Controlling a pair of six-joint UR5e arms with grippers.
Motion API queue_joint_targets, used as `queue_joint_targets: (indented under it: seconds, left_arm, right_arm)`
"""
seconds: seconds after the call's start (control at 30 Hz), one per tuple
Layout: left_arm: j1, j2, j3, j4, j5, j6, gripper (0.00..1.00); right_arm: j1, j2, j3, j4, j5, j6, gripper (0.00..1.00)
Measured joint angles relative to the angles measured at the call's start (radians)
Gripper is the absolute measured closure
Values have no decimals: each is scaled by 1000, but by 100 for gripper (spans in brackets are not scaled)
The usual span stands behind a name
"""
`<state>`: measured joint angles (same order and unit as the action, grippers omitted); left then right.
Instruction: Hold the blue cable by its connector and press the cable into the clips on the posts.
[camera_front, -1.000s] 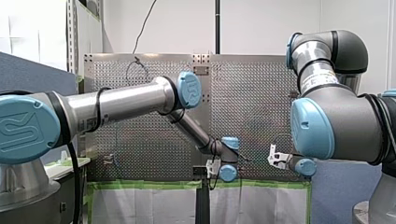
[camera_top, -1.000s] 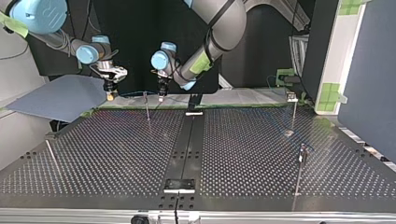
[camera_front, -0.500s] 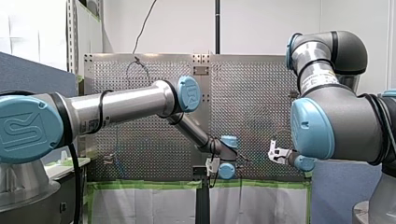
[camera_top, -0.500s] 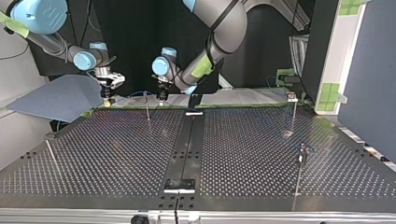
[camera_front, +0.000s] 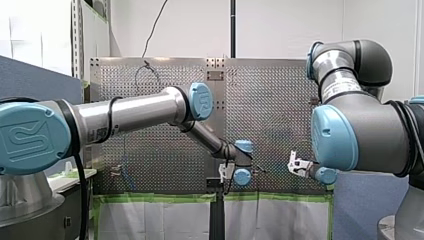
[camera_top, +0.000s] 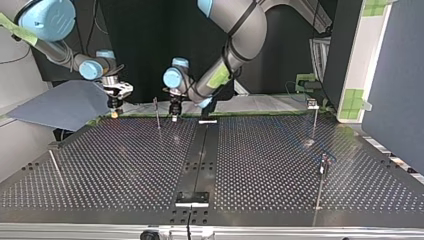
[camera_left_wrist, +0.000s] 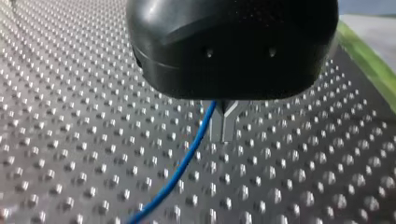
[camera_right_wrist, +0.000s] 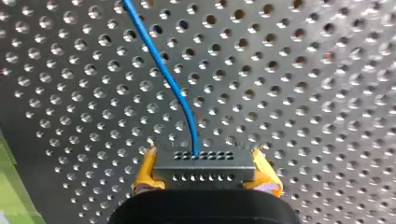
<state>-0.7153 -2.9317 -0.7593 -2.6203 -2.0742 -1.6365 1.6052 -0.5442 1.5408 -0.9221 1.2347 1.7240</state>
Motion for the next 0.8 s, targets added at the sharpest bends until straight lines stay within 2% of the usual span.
queue_joint_targets:
  seconds: [0.43, 0.67, 0.7, 0.73, 0.77, 0.8]
  left_arm:
    - [18, 1, 1, -12, -10, 25, 100]
    - [16, 1, -14, -8, -28, 28, 100]
    - [16, 1, -22, -3, -28, 29, 91]
    - [15, 1, -29, 1, -27, 29, 91]
    - [14, 2, -35, 7, -24, 30, 67]
    - [12, 4, -43, 15, -18, 32, 31]
  right_arm:
    - [-4, 10, -90, 42, -1, 9, 98]
    - [-2, 11, -105, 61, -1, 7, 98]
    - [-2, 11, -105, 62, -1, 7, 98]
    - [-1, 12, -105, 62, -1, 7, 98]
    - [-1, 12, -105, 62, -1, 7, 98]
    - [-1, 12, -105, 63, -1, 7, 98]
